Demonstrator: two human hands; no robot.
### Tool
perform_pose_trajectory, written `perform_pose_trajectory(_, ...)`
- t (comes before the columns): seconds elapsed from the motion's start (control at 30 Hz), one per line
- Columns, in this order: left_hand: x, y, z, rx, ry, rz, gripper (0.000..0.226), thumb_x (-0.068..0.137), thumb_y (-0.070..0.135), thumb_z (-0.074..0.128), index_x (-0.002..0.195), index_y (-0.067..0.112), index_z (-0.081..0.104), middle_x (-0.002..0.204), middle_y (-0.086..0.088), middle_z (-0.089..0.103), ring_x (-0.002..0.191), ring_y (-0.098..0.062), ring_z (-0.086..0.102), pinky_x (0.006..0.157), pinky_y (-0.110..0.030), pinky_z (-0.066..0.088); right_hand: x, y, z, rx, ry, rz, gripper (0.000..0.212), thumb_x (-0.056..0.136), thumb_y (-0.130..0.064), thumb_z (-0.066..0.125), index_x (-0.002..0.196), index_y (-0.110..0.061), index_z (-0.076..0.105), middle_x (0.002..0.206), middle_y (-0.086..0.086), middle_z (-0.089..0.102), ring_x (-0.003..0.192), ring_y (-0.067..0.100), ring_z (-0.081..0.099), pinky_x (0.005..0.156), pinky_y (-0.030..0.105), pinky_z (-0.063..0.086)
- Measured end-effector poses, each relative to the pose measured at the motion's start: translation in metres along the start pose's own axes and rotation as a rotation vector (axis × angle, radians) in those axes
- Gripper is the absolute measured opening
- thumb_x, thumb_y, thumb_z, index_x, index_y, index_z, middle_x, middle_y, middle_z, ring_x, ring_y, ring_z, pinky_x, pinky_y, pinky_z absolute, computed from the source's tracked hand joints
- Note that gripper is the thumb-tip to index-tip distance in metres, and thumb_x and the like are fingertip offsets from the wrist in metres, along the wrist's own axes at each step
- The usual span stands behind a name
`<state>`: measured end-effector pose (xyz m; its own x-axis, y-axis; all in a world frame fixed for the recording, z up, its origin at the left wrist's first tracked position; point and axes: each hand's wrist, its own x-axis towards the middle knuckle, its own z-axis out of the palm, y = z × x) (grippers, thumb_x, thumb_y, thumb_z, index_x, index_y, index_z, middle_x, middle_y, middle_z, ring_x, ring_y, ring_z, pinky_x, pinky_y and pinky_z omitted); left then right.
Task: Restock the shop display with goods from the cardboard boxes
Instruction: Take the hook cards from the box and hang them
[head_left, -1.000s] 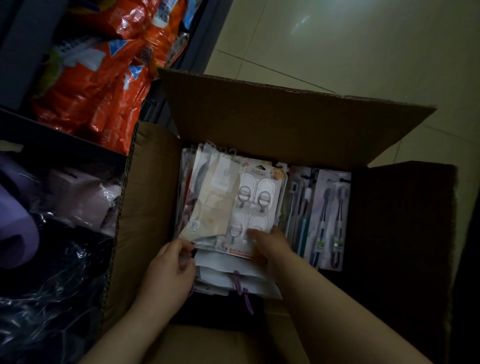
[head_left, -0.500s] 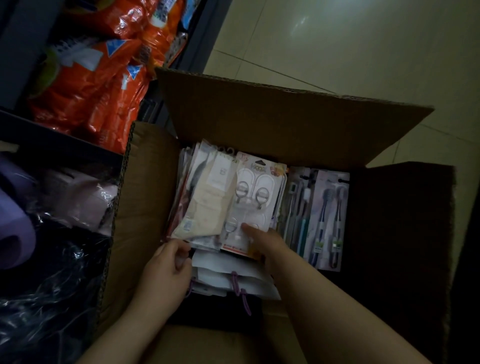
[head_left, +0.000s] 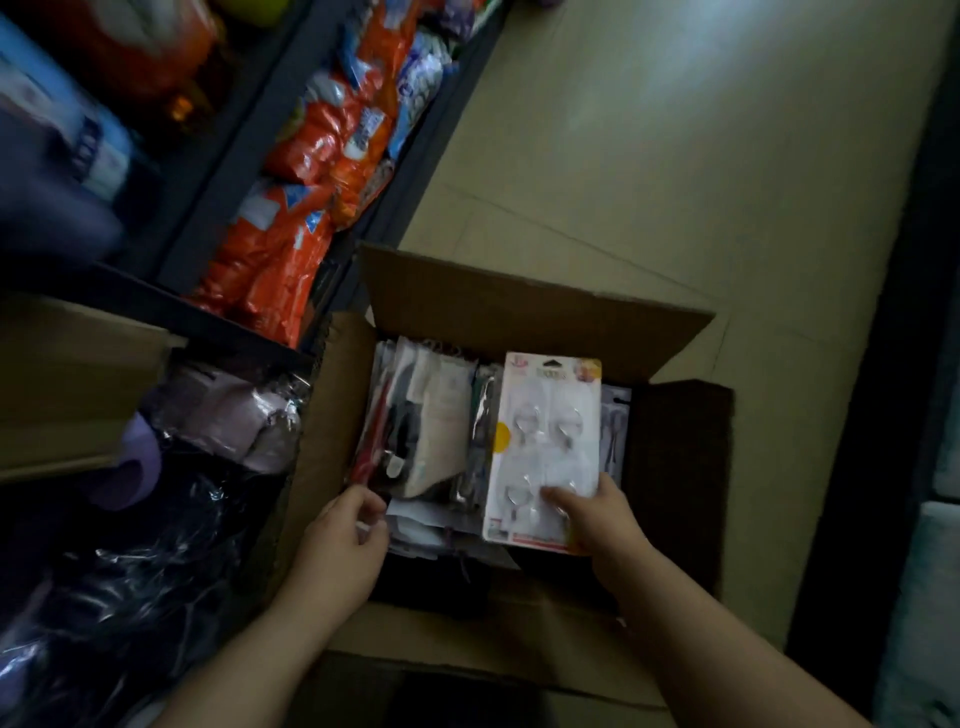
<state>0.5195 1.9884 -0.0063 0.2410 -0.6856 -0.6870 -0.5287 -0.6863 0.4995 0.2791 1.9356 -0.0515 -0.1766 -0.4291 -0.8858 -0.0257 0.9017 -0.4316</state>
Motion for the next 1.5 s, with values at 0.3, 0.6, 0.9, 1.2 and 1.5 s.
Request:
perform_pose_trajectory(0.3, -0.136, 0.135, -0.078, -0.503, -0.192, -0.106, 0.003, 0.095, 0.022, 0.056, 0.093, 0.024, 0.058, 0.103, -0.006, 0.067, 0.099, -0.019, 0.063, 0.084, -0.032, 0.050, -0.229, -0.095, -0.046, 0.060, -0.295, -0.093, 0.067, 0.061, -0.008, 0.087, 0.120, -0.011, 0.055, 0.107, 0.010, 0.072, 0.098, 0.031, 0.069, 0.090, 0.050, 0.054)
perform_pose_trajectory(0.6, -0.271, 0.218, -0.181, -0.918, -0.134, 0.101, 0.022, 0.094, 0.017, 0.056, 0.114, 0.013, 0.064, 0.105, -0.019, 0.071, 0.098, -0.043, 0.066, 0.085, -0.058, 0.050, -0.403, -0.177, -0.044, 0.066, -0.435, -0.362, 0.062, 0.064, -0.026, 0.085, 0.118, -0.018, 0.055, 0.110, 0.009, 0.071, 0.095, 0.029, 0.071, 0.083, 0.050, 0.057)
perform_pose_trajectory(0.9, -0.326, 0.227, -0.249, -0.913, 0.246, 0.307, 0.020, 0.097, 0.008, 0.051, 0.100, 0.022, 0.065, 0.094, -0.003, 0.075, 0.090, -0.025, 0.071, 0.082, -0.041, 0.056, -0.464, -0.221, -0.034, -0.010, -0.356, -0.730, 0.040, 0.080, -0.006, 0.075, 0.116, -0.011, 0.058, 0.105, 0.010, 0.073, 0.091, 0.028, 0.072, 0.080, 0.047, 0.058)
perform_pose_trajectory(1.2, -0.383, 0.206, -0.318, -0.894, 0.615, 0.460, 0.019, 0.097, 0.019, 0.052, 0.096, 0.033, 0.064, 0.094, 0.006, 0.074, 0.088, -0.015, 0.070, 0.078, -0.036, 0.054, -0.520, -0.258, -0.010, -0.171, -0.427, -1.049, 0.038, 0.076, -0.003, 0.077, 0.105, -0.016, 0.057, 0.097, 0.008, 0.073, 0.088, 0.026, 0.071, 0.078, 0.050, 0.058)
perform_pose_trajectory(1.5, -0.470, 0.168, -0.404, -0.841, 1.036, 0.532, 0.017, 0.096, 0.022, 0.053, 0.096, 0.034, 0.065, 0.092, 0.018, 0.073, 0.090, -0.008, 0.068, 0.082, -0.034, 0.052, -0.606, -0.308, 0.051, -0.379, -0.692, -1.225, 0.047, 0.076, -0.024, 0.079, 0.115, -0.030, 0.055, 0.107, -0.002, 0.071, 0.092, 0.018, 0.072, 0.077, 0.045, 0.059)
